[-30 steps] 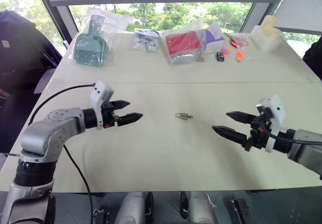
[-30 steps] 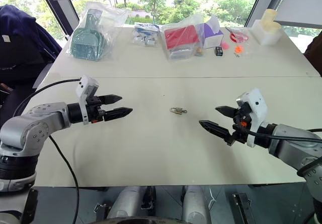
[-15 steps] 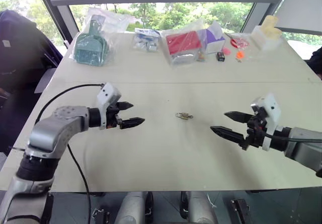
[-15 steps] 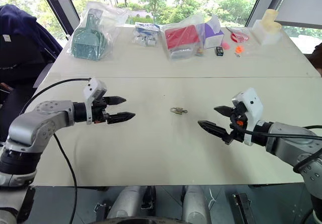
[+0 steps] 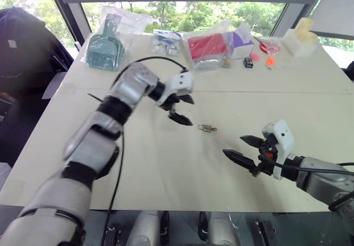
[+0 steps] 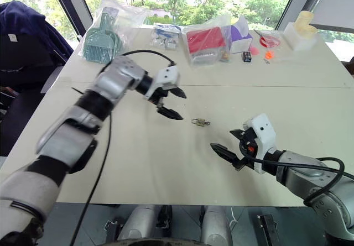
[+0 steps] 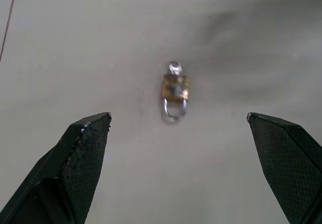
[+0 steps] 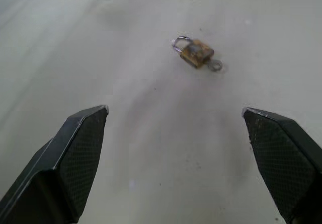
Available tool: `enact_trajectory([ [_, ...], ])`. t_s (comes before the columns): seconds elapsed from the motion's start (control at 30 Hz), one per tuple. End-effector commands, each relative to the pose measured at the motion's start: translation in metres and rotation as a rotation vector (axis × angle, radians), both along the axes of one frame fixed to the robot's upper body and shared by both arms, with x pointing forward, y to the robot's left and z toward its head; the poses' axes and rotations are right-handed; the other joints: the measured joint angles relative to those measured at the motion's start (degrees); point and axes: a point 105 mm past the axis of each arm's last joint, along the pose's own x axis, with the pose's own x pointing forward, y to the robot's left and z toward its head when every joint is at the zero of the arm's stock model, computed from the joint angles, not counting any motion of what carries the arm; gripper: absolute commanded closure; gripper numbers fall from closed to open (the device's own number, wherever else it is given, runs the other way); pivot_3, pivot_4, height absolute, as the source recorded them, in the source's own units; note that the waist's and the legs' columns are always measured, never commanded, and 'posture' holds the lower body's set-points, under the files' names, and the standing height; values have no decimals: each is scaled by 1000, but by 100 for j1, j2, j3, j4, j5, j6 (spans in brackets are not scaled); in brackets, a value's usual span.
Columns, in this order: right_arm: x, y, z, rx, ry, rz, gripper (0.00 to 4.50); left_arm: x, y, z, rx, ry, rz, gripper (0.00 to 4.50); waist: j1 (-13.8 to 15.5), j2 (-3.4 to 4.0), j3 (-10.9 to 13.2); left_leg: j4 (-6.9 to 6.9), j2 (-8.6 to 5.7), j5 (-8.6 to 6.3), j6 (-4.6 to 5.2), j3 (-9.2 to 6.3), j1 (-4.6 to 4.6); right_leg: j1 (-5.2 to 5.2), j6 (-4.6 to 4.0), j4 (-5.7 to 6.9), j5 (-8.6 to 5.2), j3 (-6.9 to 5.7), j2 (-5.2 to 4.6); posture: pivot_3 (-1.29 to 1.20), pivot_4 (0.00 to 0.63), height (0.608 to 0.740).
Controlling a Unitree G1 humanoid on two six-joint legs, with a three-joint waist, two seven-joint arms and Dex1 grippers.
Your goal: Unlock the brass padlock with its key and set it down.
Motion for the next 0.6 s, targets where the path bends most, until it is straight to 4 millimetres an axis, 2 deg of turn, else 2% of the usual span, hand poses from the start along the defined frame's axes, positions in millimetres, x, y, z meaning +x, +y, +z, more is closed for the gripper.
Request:
enact_trajectory([
  [0.03, 2, -2, 7, -16, -70, -62, 73, 6, -13, -5, 66, -63, 5, 0, -21, -2, 1, 1, 0, -1, 2, 1, -2, -3, 0, 0, 0, 0, 0, 0, 150, 735],
  [0.17, -2, -3, 5, -2, -85, -109, 73, 4, -30, -23, 120, -72, 13, 0, -15, -1, 1, 1, 2, -1, 3, -1, -3, -8, 1, 7, 1, 0, 1, 0, 150, 735],
  [0.33, -6, -3, 4, 6, -100, -154, 73, 1, -36, -40, 181, -86, 13, 0, -15, -1, 1, 3, 4, -1, 3, -3, -4, -12, 1, 11, 1, 0, 2, 0, 150, 735],
  [0.6, -7, 1, 5, 23, -118, -182, 73, -3, -45, -50, 186, -85, 7, 0, 1, -2, -1, 9, 3, -1, 4, -5, -2, -4, 1, 10, 1, 0, -1, 0, 150, 735],
])
